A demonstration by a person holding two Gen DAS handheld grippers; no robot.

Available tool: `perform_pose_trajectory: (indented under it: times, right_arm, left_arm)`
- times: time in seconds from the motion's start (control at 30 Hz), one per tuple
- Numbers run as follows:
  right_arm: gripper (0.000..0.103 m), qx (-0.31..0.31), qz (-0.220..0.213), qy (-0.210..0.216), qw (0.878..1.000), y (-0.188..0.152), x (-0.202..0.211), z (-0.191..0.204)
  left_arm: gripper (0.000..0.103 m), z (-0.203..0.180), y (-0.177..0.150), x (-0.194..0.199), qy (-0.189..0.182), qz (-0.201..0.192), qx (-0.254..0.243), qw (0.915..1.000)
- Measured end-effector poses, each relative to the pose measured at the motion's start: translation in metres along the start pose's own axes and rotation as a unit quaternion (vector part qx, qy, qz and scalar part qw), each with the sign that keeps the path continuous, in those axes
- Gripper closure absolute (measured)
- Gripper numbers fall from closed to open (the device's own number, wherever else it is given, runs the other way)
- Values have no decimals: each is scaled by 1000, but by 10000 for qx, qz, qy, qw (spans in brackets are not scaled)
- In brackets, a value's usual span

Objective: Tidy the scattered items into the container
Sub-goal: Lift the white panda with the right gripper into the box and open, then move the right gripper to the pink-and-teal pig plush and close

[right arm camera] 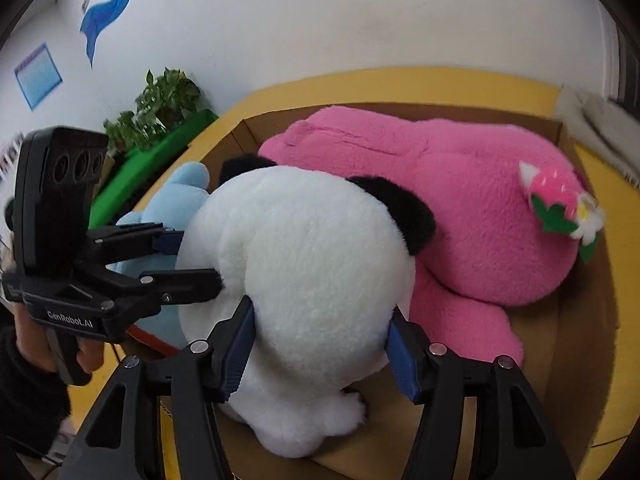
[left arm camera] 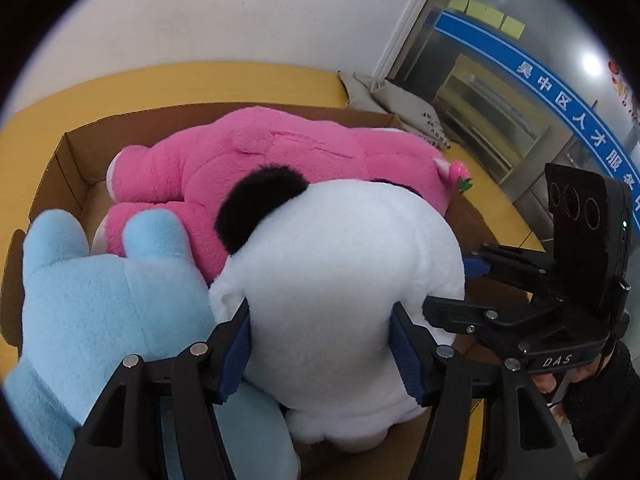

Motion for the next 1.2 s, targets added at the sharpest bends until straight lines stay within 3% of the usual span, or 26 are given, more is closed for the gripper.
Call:
perform_pose_trajectory:
  times: [0.13, 0.27, 0.4, 0.47, 0.7, 0.73, 0.8, 0.87, 0.97, 1.03, 1.07, 1.2]
  right_arm:
    - [36, 46, -87, 107, 9999, 12, 26, 2]
    - [36, 107, -549, 196, 9982, 25, 52, 9]
    - [54, 147, -103, 4, 9998, 30, 18, 9]
    - [54, -86, -83, 57, 9999, 26, 4, 3]
    - [53, -441, -134, 212, 9987, 21, 15, -10]
    - [52, -504, -144, 243, 9983, 21, 15, -11]
    - [48, -561, -187, 210, 9980, 19, 20, -10]
    - [41, -531, -162, -34, 9985, 16, 31, -5]
    - [36, -452, -597, -62, 9972, 0, 88, 8]
    - [12, -454, -1001, 49, 9939, -15, 136, 16]
    - [9, -416, -1183, 62, 9921, -27, 161, 21]
    - [4, -225, -1510, -211, 9881, -88, 237, 32]
  left_arm:
    - [40, 7, -4, 11, -232, 16, 69, 9997]
    - [38, 9, -9, 8, -263, 35, 102, 9996]
    - [35, 2, -10, 8, -80, 53, -40, 9999]
    - [35, 0, -11, 6, 49, 49, -108, 9999]
    - [37, -4, -5, 47, -194, -826, 26, 9964]
    - [37, -6, -3, 38, -146, -664, -7, 9977]
    - [34, -11, -4, 7, 357, -188, -283, 9988]
    - [25, -7, -3, -2, 322, -116, -208, 9992]
    - [23, 2, -5, -3, 190, -2, -134, 9997]
    - [23, 3, -6, 0, 187, 7, -118, 9998]
    - [22, 4, -8, 4, 158, -40, -43, 9999]
    - [22, 4, -15, 27, -29, -293, 289, 9991]
Point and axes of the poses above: each gripper's, at about its wrist camera, not at the fingertips, and x roughly against the way its jaws point, z to its left, y to its top, the point moved 1 cm from there along -x, roughly the way its jaws point, and after that the axes turned 11 degrees about y, right-handed, at the moved point
